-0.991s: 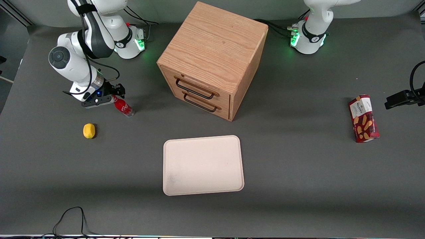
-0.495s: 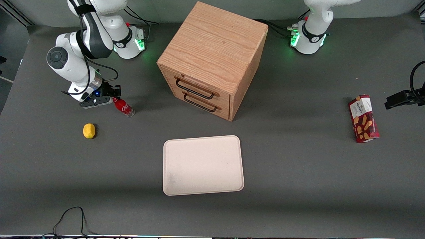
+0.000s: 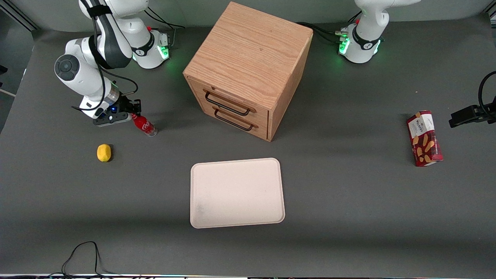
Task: Place coke bottle on tray
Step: 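Lift the red bottle with the right gripper off the table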
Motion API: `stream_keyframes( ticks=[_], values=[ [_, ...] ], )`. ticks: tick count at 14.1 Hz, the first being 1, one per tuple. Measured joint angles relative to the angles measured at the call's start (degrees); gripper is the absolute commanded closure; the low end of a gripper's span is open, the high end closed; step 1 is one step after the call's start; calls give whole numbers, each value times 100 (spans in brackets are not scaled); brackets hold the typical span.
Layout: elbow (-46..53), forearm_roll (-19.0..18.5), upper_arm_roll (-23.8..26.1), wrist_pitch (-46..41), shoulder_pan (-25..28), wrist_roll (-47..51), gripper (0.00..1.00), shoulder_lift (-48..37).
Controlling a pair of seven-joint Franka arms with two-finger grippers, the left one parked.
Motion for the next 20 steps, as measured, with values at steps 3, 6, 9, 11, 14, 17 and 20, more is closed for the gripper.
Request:
stream_keyframes(
  ticks=[3,6,9,11,14,17,20],
  values=[
    [71,0,-4,-84,-4,0,100,-3],
    [675,0,-14,-884,-10,1,100,-32],
    [1641,-1,-73,-1979,-92,1,100,-61],
    [2377,-2,-104,-2805,-131,1,100,-46],
    [3652,-2,-128,-4053,-134,1,100,208],
    [4859,-2,-136,-4752,-134,16,100,789],
    [6004,-2,-131,-5271,-131,126,100,1594]
  ],
)
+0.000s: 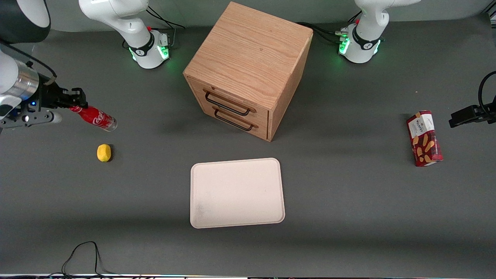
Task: Place coke bottle on tray
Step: 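Lift the red bottle with the right gripper off the table, then carry the held bottle over to the white tray's corner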
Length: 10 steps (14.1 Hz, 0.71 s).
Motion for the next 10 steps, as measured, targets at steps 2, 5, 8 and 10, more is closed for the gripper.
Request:
stream_keyframes(
  ticks=[2,5,8,10],
  values=[
    [776,7,29,-266,17,232,100,620],
    [1873,39,214,-532,54,704,100,1525],
    [2809,46,718,-580,89,1244,100,2392],
    [3213,45,999,-488,109,1526,100,2910]
  ],
)
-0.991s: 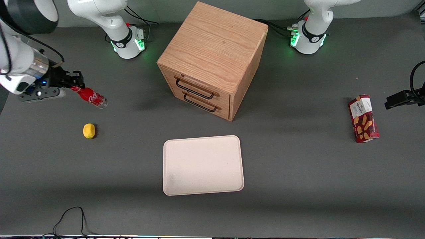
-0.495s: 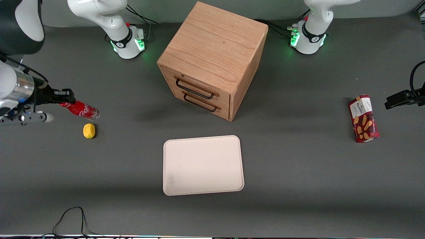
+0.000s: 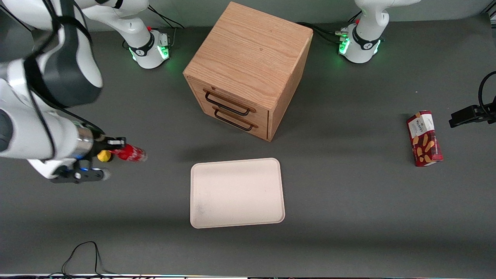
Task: Place coke bottle on tray
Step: 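Carry the held bottle over to the white tray's corner, then lower the bottle onto the tray and open the right gripper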
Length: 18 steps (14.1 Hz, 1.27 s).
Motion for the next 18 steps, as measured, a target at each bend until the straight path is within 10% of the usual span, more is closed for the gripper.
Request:
stream_keyframes(
  ticks=[18],
  values=[
    [580,-119,491,3184,468,1757,100,1960]
  ],
)
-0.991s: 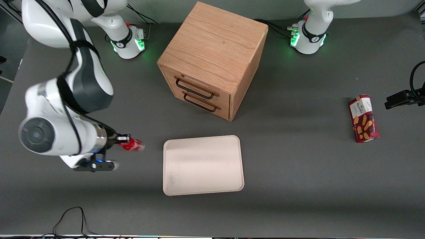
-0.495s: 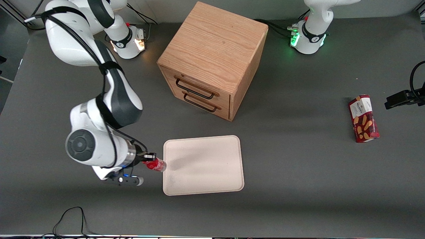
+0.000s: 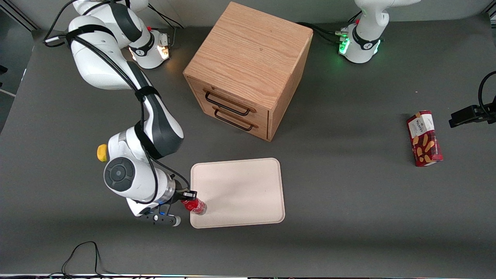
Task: Place coke bottle on tray
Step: 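Lower the bottle onto the tray and open the right gripper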
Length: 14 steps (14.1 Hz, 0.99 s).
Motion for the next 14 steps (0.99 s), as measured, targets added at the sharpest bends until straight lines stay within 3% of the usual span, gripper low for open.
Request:
stream_keyframes(
  ticks=[5,6,7,9,10,14],
  values=[
    [20,-91,-3,206,73,124,100,144],
    [23,-100,-3,238,80,156,94,158],
    [24,-102,-3,255,85,175,60,163],
    [34,-112,-3,273,88,187,25,163],
    [53,-131,-3,282,88,189,1,163],
    [69,-173,-4,282,88,197,0,163]
  ],
)
